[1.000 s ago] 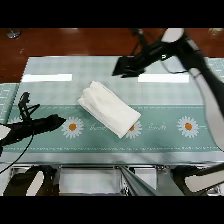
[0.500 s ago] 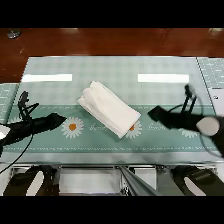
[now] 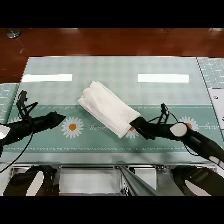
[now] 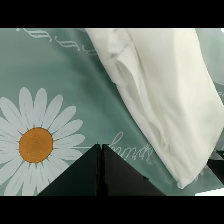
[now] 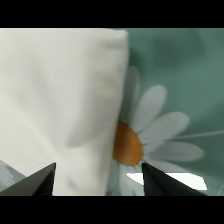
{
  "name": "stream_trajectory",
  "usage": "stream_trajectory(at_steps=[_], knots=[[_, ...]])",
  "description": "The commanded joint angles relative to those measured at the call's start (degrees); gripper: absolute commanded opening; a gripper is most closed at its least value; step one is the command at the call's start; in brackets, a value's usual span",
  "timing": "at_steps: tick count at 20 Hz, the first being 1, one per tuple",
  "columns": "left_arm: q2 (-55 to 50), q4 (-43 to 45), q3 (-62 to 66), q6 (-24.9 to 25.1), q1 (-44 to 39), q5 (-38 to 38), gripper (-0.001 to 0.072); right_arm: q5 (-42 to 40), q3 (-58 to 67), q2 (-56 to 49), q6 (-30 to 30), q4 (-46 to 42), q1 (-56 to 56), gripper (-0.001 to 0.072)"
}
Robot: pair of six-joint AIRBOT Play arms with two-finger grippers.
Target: Fold the shirts.
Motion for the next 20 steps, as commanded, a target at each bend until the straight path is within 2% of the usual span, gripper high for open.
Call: stream_trajectory(at_steps=[1,2,4,5,7,9,11,14,17,20], knots=[[0.0,0.0,0.0,0.0,0.0,0.3,0.0026,0.7,7.6,-10.9,-8.4,6.6,2.2,0.0610],[0.0,0.0,0.0,0.0,0.0,0.3,0.0026,1.1,10.2,-13.2,-9.4,6.4,1.8,0.0498],[0.0,0.0,0.0,0.0,0.0,0.3,0.0026,1.9,15.0,-16.5,-12.6,7.1,1.7,0.0087],[0.0,0.0,0.0,0.0,0.0,0.3,0.0026,4.2,18.1,-17.7,-16.3,6.9,1.4,0.0034],[0.0,0.0,0.0,0.0,0.0,0.2,0.0025,11.8,27.0,-18.4,-18.6,1.5,-1.4,0.0033],[0.0,0.0,0.0,0.0,0.0,0.2,0.0026,20.1,39.0,-18.4,-15.8,-5.9,-5.1,0.0033],[0.0,0.0,0.0,0.0,0.0,0.1,0.0026,27.6,52.0,-18.4,-15.3,-8.8,-10.0,0.0033],[0.0,0.0,0.0,0.0,0.0,-0.1,0.0026,39.3,68.0,-18.4,-8.0,-20.2,-16.6,0.0033],[0.0,0.0,0.0,0.0,0.0,-0.8,0.0026,51.2,78.2,-18.4,-5.9,-26.9,-23.7,0.0033],[0.0,0.0,0.0,0.0,0.0,-1.2,0.0026,60.5,82.2,-18.0,-5.9,-27.5,-33.1,0.0033]])
